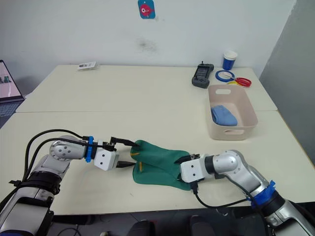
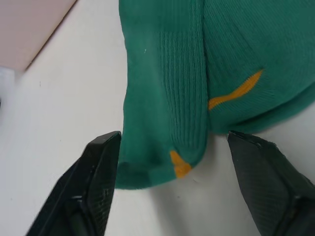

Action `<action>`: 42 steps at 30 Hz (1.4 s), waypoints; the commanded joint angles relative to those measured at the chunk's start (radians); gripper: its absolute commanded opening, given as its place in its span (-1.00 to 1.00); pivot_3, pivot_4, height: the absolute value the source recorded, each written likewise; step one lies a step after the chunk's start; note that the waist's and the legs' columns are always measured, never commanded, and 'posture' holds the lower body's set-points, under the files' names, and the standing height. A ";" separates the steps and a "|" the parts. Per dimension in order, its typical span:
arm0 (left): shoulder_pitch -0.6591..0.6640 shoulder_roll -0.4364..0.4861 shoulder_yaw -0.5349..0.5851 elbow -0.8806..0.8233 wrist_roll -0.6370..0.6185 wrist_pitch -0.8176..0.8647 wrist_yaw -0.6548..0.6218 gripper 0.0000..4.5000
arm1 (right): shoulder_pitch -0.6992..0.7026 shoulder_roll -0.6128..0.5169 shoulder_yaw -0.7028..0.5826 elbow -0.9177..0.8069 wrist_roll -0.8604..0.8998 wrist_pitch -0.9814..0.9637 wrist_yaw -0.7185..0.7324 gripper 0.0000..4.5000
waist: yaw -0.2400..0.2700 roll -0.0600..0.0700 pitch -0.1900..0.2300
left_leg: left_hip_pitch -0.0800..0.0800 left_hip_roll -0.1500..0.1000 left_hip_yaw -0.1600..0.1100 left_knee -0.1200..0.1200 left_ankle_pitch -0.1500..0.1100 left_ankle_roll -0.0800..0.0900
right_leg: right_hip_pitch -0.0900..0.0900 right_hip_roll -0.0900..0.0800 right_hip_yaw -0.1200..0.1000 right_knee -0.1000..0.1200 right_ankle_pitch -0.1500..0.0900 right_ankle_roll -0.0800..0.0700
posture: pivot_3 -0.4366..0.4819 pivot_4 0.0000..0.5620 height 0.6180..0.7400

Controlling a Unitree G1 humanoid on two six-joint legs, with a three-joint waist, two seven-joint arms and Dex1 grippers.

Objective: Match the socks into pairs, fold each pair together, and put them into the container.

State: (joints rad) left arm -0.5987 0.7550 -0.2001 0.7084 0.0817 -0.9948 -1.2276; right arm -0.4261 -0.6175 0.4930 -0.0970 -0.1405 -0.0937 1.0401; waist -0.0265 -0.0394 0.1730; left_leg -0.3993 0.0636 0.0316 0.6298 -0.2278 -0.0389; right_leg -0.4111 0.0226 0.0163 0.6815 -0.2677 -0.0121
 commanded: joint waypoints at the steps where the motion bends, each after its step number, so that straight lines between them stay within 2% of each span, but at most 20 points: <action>1: -0.021 -0.002 -0.022 0.028 -0.009 -0.035 0.017 -0.05 | -0.027 0.005 -0.024 -0.008 0.004 -0.031 0.003 -0.32 | 0.000 0.000 0.000 | 0.000 0.000 0.000 0.000 0.000 0.000 | 0.000 0.000 0.000 0.000 0.000 0.000 | -0.05 -0.47 1.00; 5: -0.030 -0.001 -0.031 0.051 -0.022 -0.039 0.019 -0.63 | -0.025 0.002 -0.031 -0.009 0.020 -0.042 0.015 -0.95 | 0.001 0.000 0.000 | 0.000 0.000 0.000 0.000 0.000 0.000 | 0.000 0.000 0.000 0.000 0.000 0.000 | -0.05 -0.47 1.00; 7: -0.031 0.000 -0.032 0.055 -0.030 -0.034 0.020 -0.93 | -0.024 0.002 -0.037 -0.011 0.032 -0.042 0.018 -1.00 | 0.001 0.000 0.000 | 0.000 0.000 0.000 0.000 0.000 0.000 | 0.000 0.000 0.000 0.000 0.000 0.000 | -0.05 -0.47 1.00; 8: -0.031 0.000 -0.031 0.056 -0.034 -0.032 0.020 -0.99 | -0.023 0.001 -0.040 -0.013 0.037 -0.040 0.020 -1.00 | 0.001 0.000 0.000 | 0.000 0.000 0.000 0.000 0.000 0.000 | 0.000 0.000 0.000 0.000 0.000 0.000 | -0.05 -0.47 1.00; 14: -0.027 -0.004 -0.013 0.057 -0.111 0.038 -0.014 -0.99 | -0.031 0.014 -0.078 -0.028 0.097 0.022 0.035 -1.00 | 0.001 0.000 0.000 | 0.000 0.000 0.000 0.000 0.000 0.000 | 0.000 0.000 0.000 0.000 0.000 0.000 | -0.05 -0.47 1.00; 17: -0.001 0.002 0.012 -0.011 -0.240 0.230 -0.107 -0.99 | -0.035 0.049 -0.135 -0.046 0.215 0.134 0.040 -1.00 | -0.001 0.000 0.000 | 0.000 0.000 0.000 0.000 0.000 0.000 | 0.000 0.000 -0.001 0.001 0.000 0.000 | -0.05 -0.47 1.00; 20: 0.020 0.019 0.031 -0.093 -0.316 0.378 -0.169 -0.99 | -0.046 0.066 -0.177 -0.064 0.290 0.227 0.047 -1.00 | -0.002 0.000 0.000 | 0.000 0.001 -0.001 0.000 0.000 0.000 | 0.000 0.000 -0.001 0.001 0.000 0.000 | -0.05 -0.47 1.00; 27: 0.058 0.067 0.075 -0.428 -0.429 0.794 -0.178 -0.99 | -0.066 0.050 -0.285 -0.118 0.447 0.413 0.063 -1.00 | -0.002 0.000 0.000 | 0.000 0.000 -0.002 0.001 0.000 0.000 | 0.001 0.000 -0.001 0.001 0.000 0.000 | -0.05 -0.47 1.00; 31: 0.145 0.173 0.100 -0.708 -0.557 1.118 -0.200 -0.99 | -0.030 -0.020 -0.334 -0.251 0.579 0.585 0.092 -1.00 | -0.005 0.000 0.000 | 0.000 0.001 -0.002 0.001 0.000 0.000 | 0.001 -0.001 0.000 0.001 0.000 0.000 | -0.05 -0.47 1.00; 36: 0.272 0.296 0.146 -0.973 -0.711 1.395 -0.217 -0.99 | 0.066 -0.096 -0.377 -0.446 0.754 0.784 0.066 -1.00 | -0.004 0.000 0.000 | 0.000 0.002 -0.004 0.000 0.000 0.000 | 0.001 -0.002 -0.002 0.001 -0.001 -0.001 | -0.05 -0.47 1.00; 39: 0.342 0.338 0.171 -1.063 -0.780 1.510 -0.206 -0.99 | 0.135 -0.096 -0.422 -0.549 0.915 0.932 -0.014 -1.00 | -0.004 0.001 0.000 | 0.001 0.002 -0.005 0.000 0.000 0.000 | 0.001 -0.002 -0.002 0.001 -0.001 -0.002 | -0.05 -0.47 1.00; 42: 0.415 0.359 0.172 -1.098 -0.764 1.527 -0.209 -0.99 | 0.194 -0.091 -0.428 -0.609 0.987 0.997 -0.082 -1.00 | -0.005 0.001 0.000 | 0.003 0.001 -0.004 0.000 0.000 0.000 | 0.003 -0.003 -0.002 0.001 -0.001 -0.001 | -0.05 -0.47 1.00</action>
State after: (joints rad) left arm -0.1905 1.0975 -0.0507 -0.3608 -0.6789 0.5241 -1.4323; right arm -0.2329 -0.7089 0.0899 -0.6646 0.8031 0.8826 0.9861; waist -0.0311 -0.0388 0.1733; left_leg -0.3958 0.0645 0.0273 0.6298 -0.2278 -0.0390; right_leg -0.4072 0.0198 0.0145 0.6821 -0.2689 -0.0135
